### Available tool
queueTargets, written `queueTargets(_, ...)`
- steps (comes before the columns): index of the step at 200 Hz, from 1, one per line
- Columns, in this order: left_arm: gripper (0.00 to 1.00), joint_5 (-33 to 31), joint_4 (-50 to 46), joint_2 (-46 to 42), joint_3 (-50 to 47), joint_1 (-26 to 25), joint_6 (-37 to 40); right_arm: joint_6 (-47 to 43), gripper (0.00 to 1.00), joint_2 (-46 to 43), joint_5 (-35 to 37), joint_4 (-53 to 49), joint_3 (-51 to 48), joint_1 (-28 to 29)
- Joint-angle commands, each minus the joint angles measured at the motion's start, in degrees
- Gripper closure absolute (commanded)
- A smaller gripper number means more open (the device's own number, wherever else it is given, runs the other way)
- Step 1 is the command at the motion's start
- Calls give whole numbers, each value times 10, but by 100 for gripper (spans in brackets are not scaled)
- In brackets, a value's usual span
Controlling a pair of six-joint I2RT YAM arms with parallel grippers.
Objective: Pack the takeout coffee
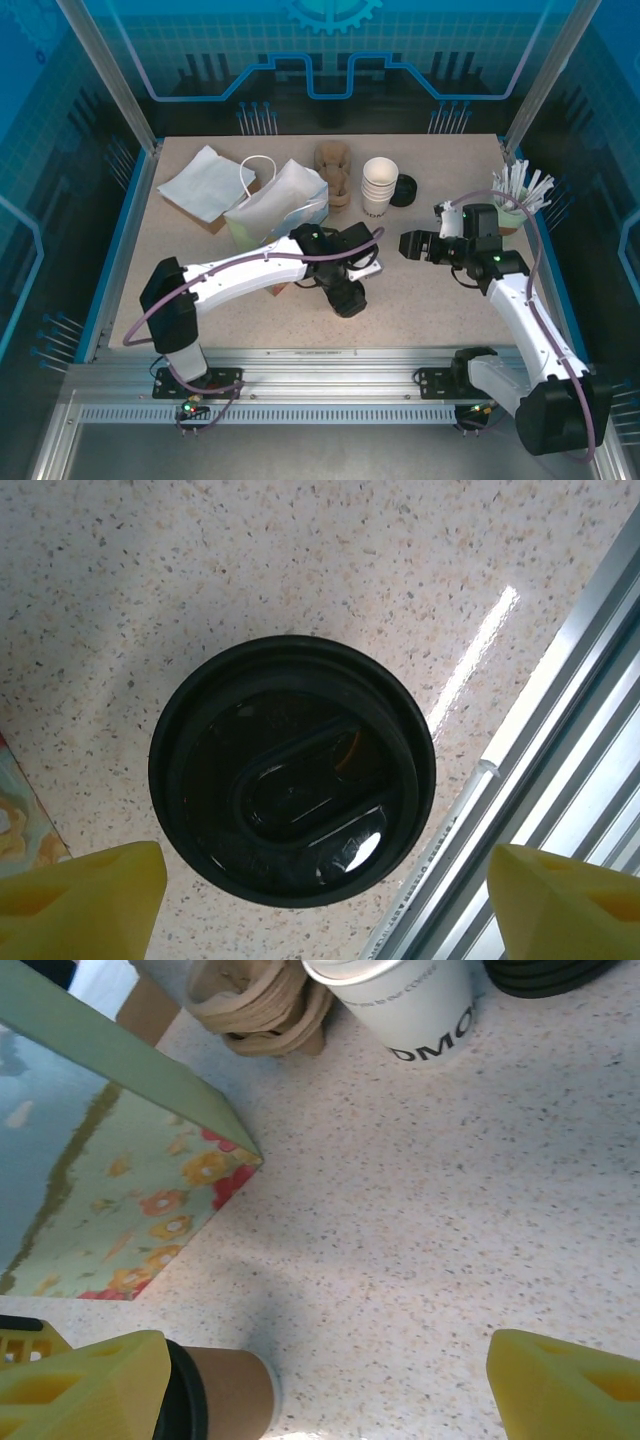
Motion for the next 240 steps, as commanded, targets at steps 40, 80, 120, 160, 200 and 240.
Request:
queueTargets(40, 13, -18, -73, 60, 71, -3, 39, -24, 16, -1, -5, -14, -17, -13)
queueTargets(80, 13, -17, -88, 81, 91, -3, 45, -25, 16, -1, -12, -12, -23, -14)
queueTargets(120, 16, -16, -103, 96, 105, -4, 47, -27, 16, 2, -21, -11, -24, -15)
queueTargets(160, 18, -17, -108, 105, 116, -5, 47, -27, 16, 5, -30, -8, -27, -16)
queueTargets(200, 20, -21, -114, 112, 118, -6, 45, -29, 17, 6, -35, -8, -30, -15)
queueTargets(240, 20, -36, -122, 119, 123, -9, 45, -30, 17, 10, -38, -7, -29, -15)
